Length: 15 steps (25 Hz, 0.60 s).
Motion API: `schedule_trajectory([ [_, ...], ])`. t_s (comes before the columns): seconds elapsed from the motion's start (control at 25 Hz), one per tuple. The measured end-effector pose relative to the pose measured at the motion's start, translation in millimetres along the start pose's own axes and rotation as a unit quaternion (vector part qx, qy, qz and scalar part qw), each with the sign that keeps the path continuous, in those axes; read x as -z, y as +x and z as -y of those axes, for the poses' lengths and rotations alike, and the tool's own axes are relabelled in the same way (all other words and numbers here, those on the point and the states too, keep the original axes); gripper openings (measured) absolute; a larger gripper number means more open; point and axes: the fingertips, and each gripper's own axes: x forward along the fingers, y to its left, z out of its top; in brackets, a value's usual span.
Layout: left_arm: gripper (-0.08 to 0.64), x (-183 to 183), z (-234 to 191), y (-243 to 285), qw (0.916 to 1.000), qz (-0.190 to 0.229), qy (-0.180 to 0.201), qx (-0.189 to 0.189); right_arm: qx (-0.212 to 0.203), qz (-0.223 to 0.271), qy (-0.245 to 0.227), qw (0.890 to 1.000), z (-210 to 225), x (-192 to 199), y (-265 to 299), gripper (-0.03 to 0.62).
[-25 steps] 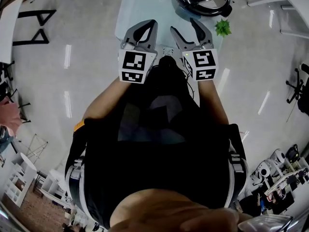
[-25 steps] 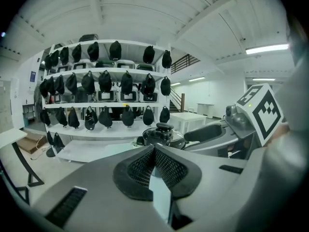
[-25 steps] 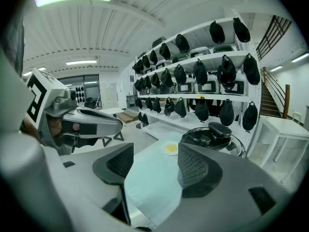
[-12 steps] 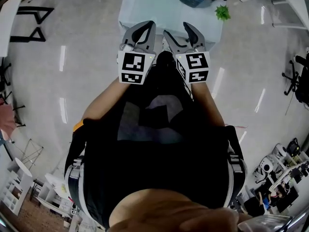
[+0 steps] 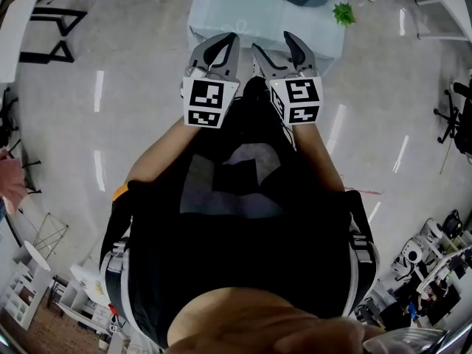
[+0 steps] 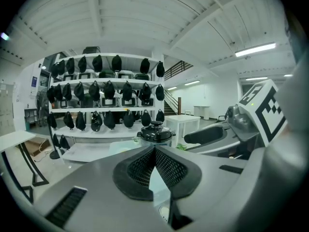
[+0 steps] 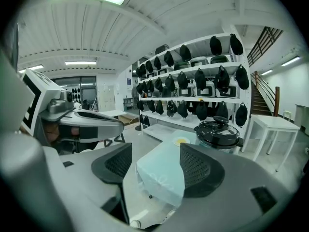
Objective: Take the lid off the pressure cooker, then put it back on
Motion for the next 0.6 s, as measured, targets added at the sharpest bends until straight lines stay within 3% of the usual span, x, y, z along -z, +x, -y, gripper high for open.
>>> schedule_trajectory([
  [0.6,0.008,-3.2,9.3,8.1,0.9999,0.0,0.009,0.009,0.018,0.008,0.005,1.0,14.4,0.9,-5.7,0.307],
])
